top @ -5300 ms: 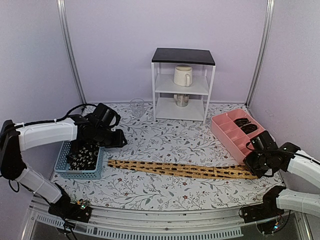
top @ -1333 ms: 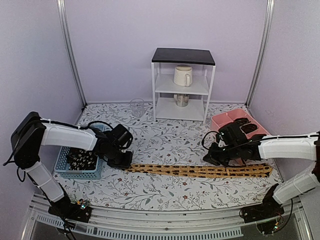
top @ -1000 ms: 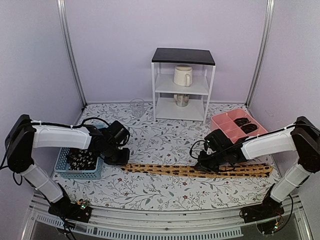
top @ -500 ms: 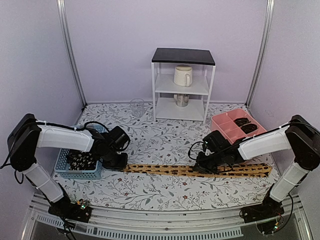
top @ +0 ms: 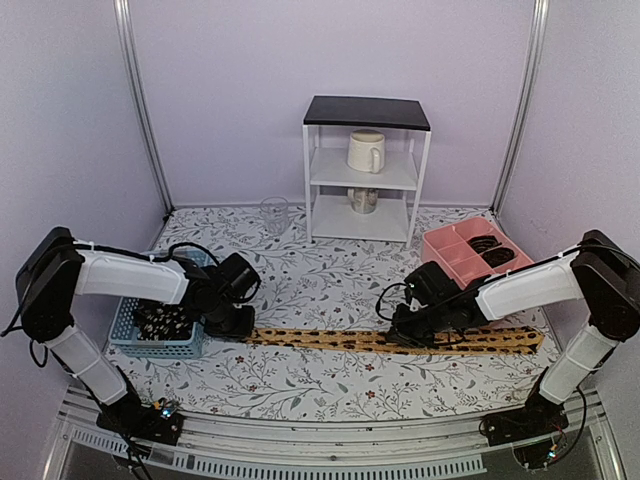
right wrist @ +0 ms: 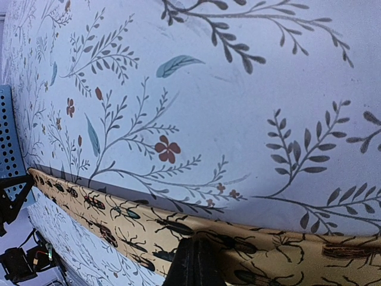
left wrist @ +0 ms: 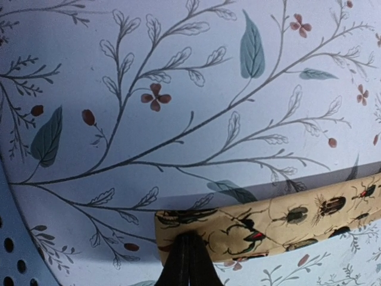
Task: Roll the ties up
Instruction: Smooth out the tie at the center of the board.
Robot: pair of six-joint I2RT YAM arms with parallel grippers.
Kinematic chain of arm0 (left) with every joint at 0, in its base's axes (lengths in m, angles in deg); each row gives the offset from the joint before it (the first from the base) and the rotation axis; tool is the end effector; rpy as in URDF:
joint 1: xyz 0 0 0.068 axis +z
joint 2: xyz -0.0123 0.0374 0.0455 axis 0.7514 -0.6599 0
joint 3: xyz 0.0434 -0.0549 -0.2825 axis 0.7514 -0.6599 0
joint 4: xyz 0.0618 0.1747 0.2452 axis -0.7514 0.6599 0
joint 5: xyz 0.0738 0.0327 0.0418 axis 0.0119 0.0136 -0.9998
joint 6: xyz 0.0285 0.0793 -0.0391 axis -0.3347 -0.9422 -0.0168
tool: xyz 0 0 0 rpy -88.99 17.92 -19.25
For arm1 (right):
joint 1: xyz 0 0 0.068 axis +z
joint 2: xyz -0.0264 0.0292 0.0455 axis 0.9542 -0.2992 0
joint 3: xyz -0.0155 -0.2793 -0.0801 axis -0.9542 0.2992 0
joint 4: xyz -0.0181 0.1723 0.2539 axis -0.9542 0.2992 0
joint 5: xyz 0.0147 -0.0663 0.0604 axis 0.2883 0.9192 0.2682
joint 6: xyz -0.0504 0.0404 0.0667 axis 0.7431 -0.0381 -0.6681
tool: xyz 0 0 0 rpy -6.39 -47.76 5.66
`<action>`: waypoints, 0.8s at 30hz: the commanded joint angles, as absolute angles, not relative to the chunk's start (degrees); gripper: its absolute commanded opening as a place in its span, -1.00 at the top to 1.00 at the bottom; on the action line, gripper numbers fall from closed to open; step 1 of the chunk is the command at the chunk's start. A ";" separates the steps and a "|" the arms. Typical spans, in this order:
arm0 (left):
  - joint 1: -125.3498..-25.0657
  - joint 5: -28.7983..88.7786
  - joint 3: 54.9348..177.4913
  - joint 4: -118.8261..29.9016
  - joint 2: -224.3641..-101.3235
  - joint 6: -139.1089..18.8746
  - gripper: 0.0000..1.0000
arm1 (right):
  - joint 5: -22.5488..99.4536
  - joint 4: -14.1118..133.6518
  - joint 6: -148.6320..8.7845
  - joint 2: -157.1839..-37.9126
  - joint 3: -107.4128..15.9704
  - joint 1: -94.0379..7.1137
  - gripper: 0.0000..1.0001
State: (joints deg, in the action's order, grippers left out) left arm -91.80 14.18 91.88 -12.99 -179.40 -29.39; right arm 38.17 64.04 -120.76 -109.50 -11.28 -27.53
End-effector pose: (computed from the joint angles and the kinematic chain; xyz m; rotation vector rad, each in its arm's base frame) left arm 0.2460 -0.2151 0.0844 -0.0077 2.8381 -0.1415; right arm 0.2387 0.2556 0.0712 0.2478 2.7716 0.7702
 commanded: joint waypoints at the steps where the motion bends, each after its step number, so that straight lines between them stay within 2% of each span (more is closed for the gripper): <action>1: -91.47 14.05 89.98 -13.27 -179.75 -28.45 1.00 | 42.21 70.21 -120.62 -110.06 -9.61 -27.31 1.00; 10: -91.28 14.53 91.78 -12.05 -174.92 -28.55 1.00 | 43.29 72.48 -119.75 -109.10 -11.25 -27.33 1.00; 17: -88.06 13.59 92.09 -9.71 -170.44 -29.18 1.00 | 39.75 68.43 -118.43 -103.88 -14.58 -26.66 1.00; 24: -86.25 14.17 91.07 -10.10 -170.20 -30.32 1.00 | 36.86 63.56 -116.92 -109.67 -21.84 -23.77 1.00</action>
